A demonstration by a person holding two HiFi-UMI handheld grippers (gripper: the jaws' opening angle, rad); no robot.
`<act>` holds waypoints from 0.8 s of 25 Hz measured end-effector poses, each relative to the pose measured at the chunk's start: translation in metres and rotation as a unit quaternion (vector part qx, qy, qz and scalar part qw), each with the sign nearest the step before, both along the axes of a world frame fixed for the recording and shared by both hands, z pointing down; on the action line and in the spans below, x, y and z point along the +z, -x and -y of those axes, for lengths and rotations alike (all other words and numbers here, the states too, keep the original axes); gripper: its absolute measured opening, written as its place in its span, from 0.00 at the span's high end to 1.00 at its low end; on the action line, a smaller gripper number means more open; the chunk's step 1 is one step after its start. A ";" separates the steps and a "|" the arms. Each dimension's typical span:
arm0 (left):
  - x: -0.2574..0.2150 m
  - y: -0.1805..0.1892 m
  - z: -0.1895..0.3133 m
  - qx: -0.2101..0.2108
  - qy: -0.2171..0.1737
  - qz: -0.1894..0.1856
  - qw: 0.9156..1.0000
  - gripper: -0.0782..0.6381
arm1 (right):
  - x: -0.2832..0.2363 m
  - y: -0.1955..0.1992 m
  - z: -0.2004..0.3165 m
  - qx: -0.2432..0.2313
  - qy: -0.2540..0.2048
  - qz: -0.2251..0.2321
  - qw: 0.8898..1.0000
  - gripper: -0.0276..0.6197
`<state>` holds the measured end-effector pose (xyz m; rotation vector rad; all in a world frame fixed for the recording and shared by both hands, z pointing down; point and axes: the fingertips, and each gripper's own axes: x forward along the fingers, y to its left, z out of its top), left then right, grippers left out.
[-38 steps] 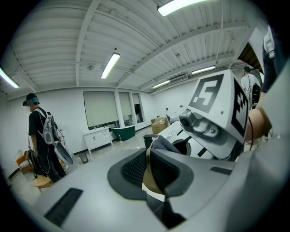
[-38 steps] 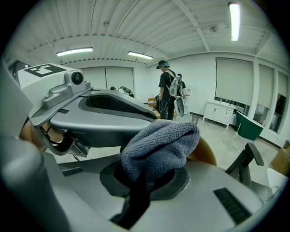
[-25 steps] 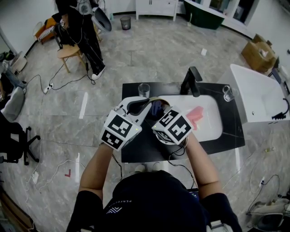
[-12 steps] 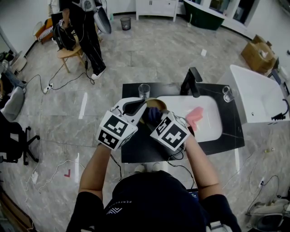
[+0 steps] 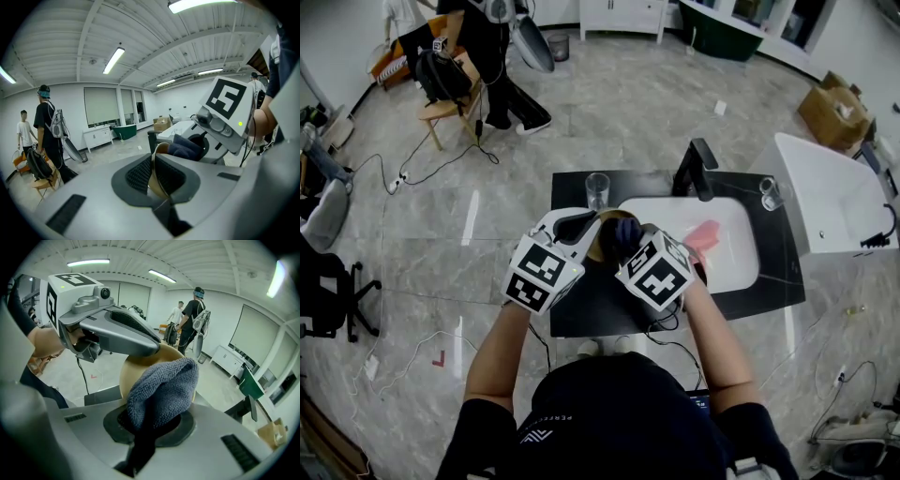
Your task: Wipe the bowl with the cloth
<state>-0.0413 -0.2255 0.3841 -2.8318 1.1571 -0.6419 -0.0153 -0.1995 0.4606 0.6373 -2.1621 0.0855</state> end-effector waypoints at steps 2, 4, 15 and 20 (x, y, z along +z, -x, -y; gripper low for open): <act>0.003 0.000 0.001 -0.003 0.006 -0.001 1.000 0.86 | 0.000 -0.002 0.003 0.006 -0.009 -0.002 1.000 0.87; 0.006 0.000 0.002 -0.007 0.012 -0.003 1.000 0.86 | -0.003 -0.003 0.006 0.013 -0.020 0.000 1.000 0.87; 0.015 0.010 0.017 -0.051 0.034 -0.032 0.998 0.87 | -0.030 -0.004 0.014 0.019 -0.068 0.023 0.997 0.87; 0.007 0.015 0.029 -0.077 0.024 -0.036 0.996 0.87 | -0.054 -0.003 0.017 0.020 -0.079 0.045 0.996 0.87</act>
